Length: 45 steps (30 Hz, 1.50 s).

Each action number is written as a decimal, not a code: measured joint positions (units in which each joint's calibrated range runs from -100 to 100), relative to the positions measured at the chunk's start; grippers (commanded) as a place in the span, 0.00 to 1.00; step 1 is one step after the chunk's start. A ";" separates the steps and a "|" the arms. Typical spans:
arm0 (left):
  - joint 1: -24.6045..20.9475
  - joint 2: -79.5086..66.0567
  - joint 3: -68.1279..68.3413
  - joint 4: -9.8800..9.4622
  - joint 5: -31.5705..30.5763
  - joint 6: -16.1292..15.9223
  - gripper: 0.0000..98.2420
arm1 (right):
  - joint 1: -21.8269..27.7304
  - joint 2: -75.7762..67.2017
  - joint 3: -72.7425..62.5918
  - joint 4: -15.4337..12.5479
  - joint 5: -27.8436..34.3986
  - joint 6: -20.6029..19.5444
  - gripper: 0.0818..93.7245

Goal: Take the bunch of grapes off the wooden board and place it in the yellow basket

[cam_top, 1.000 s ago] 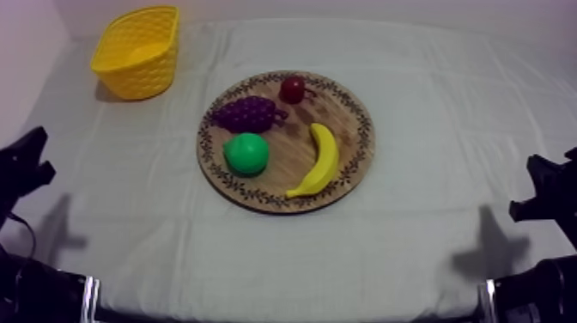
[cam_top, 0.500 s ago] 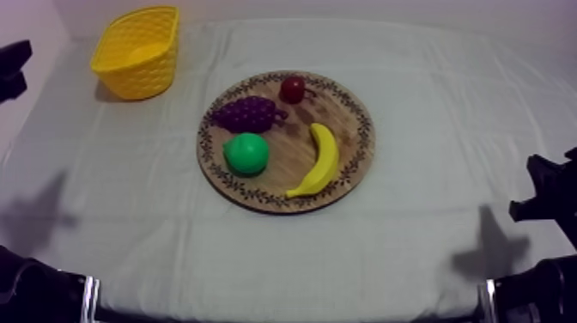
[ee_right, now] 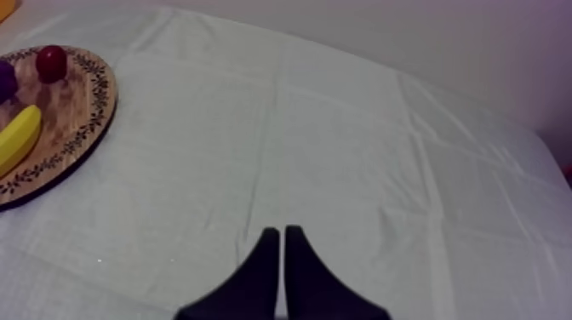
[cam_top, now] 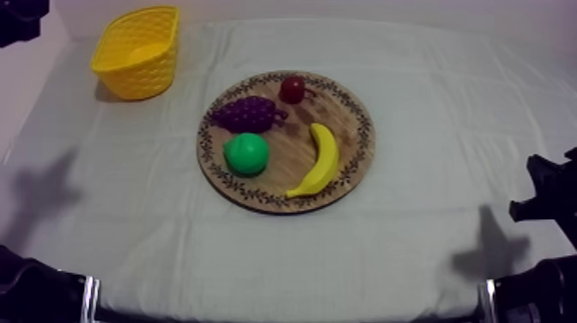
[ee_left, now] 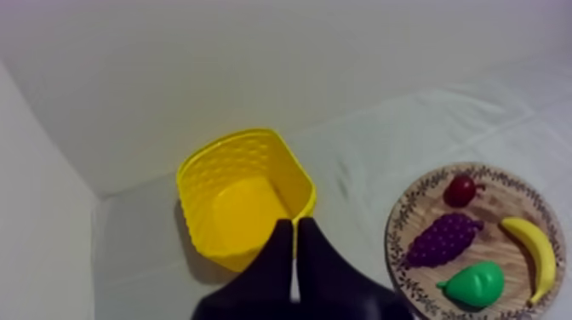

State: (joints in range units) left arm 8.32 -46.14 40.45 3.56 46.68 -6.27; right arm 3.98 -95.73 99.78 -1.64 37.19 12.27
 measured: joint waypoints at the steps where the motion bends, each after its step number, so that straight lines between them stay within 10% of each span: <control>1: 0.03 1.46 -1.20 -0.11 0.63 -0.21 0.00 | 0.00 0.00 0.00 0.00 0.00 0.00 0.00; 15: 3.94 19.74 -12.68 -5.27 1.21 1.14 0.00 | 0.00 0.00 0.00 0.00 0.01 0.00 0.00; 45: 10.31 50.18 -36.39 -5.03 6.45 -2.68 0.00 | 0.00 0.00 0.00 0.00 0.01 0.00 0.00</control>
State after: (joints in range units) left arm 18.63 4.04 4.06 -1.47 53.14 -8.95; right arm 3.98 -95.73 99.78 -1.64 37.20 12.27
